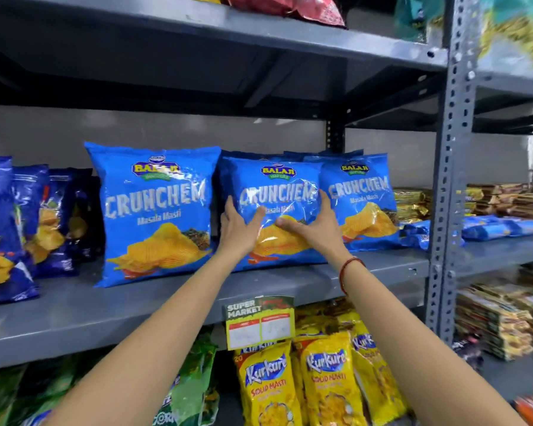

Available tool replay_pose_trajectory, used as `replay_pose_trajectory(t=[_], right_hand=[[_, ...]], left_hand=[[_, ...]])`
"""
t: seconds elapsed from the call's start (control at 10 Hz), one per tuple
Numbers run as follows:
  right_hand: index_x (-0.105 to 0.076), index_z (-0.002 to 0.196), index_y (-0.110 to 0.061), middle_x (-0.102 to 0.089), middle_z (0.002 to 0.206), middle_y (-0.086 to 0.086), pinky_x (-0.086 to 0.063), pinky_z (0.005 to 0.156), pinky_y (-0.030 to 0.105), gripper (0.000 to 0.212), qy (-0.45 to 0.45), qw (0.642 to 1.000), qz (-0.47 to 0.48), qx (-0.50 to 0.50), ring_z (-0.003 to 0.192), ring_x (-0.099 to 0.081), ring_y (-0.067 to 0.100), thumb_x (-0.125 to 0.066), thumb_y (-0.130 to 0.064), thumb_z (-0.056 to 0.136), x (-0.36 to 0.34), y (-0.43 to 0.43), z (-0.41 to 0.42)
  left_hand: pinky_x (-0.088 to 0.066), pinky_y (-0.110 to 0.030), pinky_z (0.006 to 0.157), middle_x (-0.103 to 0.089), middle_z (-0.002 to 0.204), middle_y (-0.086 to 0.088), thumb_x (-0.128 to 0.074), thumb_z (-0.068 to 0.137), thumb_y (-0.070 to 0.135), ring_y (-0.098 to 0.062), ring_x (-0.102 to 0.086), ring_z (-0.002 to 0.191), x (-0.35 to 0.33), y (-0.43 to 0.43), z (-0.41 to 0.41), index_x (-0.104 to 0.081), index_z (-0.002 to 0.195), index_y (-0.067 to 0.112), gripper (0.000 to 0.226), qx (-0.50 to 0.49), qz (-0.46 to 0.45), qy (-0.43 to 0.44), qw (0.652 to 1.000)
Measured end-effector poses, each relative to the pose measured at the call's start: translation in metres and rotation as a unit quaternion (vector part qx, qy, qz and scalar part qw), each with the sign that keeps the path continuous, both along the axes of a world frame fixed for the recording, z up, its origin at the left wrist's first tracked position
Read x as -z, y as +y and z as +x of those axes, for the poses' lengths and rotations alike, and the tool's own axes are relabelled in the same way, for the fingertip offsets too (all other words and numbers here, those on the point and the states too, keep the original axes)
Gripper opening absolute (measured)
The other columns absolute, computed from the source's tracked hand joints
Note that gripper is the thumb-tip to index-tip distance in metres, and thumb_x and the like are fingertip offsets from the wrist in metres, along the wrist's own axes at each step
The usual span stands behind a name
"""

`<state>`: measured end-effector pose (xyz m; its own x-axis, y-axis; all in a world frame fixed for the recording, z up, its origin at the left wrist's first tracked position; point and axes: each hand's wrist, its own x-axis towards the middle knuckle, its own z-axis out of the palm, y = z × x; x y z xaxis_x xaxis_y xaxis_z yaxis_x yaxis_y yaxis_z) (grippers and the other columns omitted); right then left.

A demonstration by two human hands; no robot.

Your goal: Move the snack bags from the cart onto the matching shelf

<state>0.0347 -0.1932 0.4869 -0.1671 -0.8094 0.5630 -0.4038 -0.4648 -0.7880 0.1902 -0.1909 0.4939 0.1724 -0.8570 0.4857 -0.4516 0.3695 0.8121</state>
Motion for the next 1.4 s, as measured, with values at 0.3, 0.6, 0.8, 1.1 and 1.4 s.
replay_pose_trajectory(t=[0.3,0.6,0.8,1.1,1.4], right_hand=[[-0.029,0.142,-0.019,-0.051,0.123,-0.008,-0.044,0.078,0.014,0.092,-0.056,0.984,0.072,-0.15,0.116,-0.054,0.013,-0.085,-0.02,0.068,0.002,-0.015,-0.016],[-0.036,0.136,-0.019,-0.056,0.127,-0.002,-0.048,0.096,0.031,0.092,-0.052,0.989,0.032,-0.132,0.117,-0.056,0.018,-0.089,-0.022,0.061,-0.002,-0.041,-0.013],[-0.034,0.14,-0.016,-0.053,0.128,-0.001,-0.044,0.091,0.027,0.092,-0.069,0.988,0.036,-0.135,0.114,-0.053,0.016,-0.087,-0.021,0.065,0.01,-0.047,-0.012],[-0.025,0.148,-0.017,-0.048,0.126,0.003,-0.041,0.094,0.026,0.098,-0.097,0.994,-0.046,-0.037,0.12,-0.048,0.018,-0.082,-0.034,0.069,0.003,-0.035,-0.018],[-0.059,0.111,-0.027,-0.067,0.109,0.004,-0.055,0.077,0.04,0.045,-0.148,0.97,-0.193,-0.013,0.092,-0.064,0.012,-0.079,-0.038,0.072,-0.036,0.067,-0.029]], left_hand=[[-0.028,-0.043,0.112,-0.036,0.15,-0.004,-0.064,0.041,0.084,-0.024,-0.036,0.135,0.005,-0.021,0.023,-0.028,0.144,0.018,0.128,0.103,0.188,0.085,0.973],[-0.05,-0.024,0.069,-0.064,0.104,-0.003,-0.08,0.069,0.023,-0.015,-0.064,0.086,0.007,-0.022,0.019,-0.053,0.107,0.017,0.047,0.124,0.067,0.158,0.977],[-0.051,-0.035,0.09,-0.064,0.116,-0.005,-0.083,0.063,0.032,-0.022,-0.062,0.104,0.011,-0.025,0.02,-0.053,0.121,0.014,0.067,0.111,0.081,0.127,0.982],[-0.044,-0.03,0.089,-0.055,0.124,-0.002,-0.079,0.067,0.042,-0.023,-0.053,0.115,0.0,-0.013,0.012,-0.043,0.128,0.012,0.077,0.029,0.052,0.059,0.997],[-0.026,-0.034,0.11,-0.022,0.154,-0.004,-0.065,0.082,0.039,-0.02,-0.025,0.139,0.019,0.042,0.016,-0.017,0.146,0.015,0.083,0.004,-0.05,0.008,0.999]])
